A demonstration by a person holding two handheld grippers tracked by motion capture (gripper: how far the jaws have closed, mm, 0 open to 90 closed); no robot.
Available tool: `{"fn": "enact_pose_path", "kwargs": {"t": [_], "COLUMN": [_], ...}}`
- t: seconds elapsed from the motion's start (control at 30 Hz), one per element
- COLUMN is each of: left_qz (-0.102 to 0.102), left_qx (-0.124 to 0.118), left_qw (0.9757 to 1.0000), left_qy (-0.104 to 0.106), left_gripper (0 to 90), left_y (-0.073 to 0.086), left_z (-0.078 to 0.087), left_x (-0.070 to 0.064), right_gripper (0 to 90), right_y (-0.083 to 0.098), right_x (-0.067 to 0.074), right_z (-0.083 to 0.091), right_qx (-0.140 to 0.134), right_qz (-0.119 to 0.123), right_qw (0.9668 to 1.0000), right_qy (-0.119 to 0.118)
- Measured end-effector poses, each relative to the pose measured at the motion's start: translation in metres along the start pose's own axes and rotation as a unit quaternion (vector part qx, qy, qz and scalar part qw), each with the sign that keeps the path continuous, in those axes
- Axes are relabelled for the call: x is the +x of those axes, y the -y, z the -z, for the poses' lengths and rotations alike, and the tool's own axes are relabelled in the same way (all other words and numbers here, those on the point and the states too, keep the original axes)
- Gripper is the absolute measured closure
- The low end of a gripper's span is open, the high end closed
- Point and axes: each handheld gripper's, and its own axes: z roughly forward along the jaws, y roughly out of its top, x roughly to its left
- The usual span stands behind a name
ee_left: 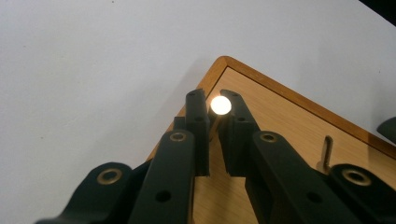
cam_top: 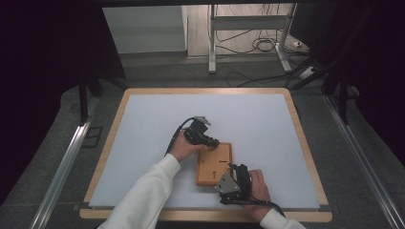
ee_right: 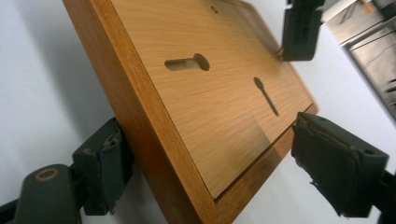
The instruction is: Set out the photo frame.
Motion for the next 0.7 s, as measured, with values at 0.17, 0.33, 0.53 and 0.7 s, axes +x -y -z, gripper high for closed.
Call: {"fn": "enact_pose_path", "kwargs": {"t": [0.17,0.33,0.53,0.7], "left_qz": [0.001,0.005,0.003,0.011], "left_qx": [-0.007,-0.009,-0.012,-0.018], "left_qw": [0.9999,0.9997,0.9996,0.9994], "left_qy": [-0.010,-0.023,-0.027,-0.028], "left_gripper": [84.3,84.5,84.4,83.2], "left_y": [0.000,0.000,0.000,0.001], "left_z": [0.000,-0.001,-0.001,-0.001], "left_x": [-0.001,-0.003,-0.003,-0.001], "right_gripper": [26.7,33.8,39.4,44.4], "right_y": [-0.008,-0.019,-0.025,-0.026], "right_x": [-0.003,-0.006,-0.005,-0.009], "right_z": [0.005,0.005,0.002,0.007], "right_qx": [-0.010,-0.015,-0.008,-0.013], "right_qz": [0.016,0.025,0.042,0.041], "right_qw": [0.9998,0.9996,0.9991,0.9991], "right_qy": [0.005,0.002,-0.005,0.007]}}
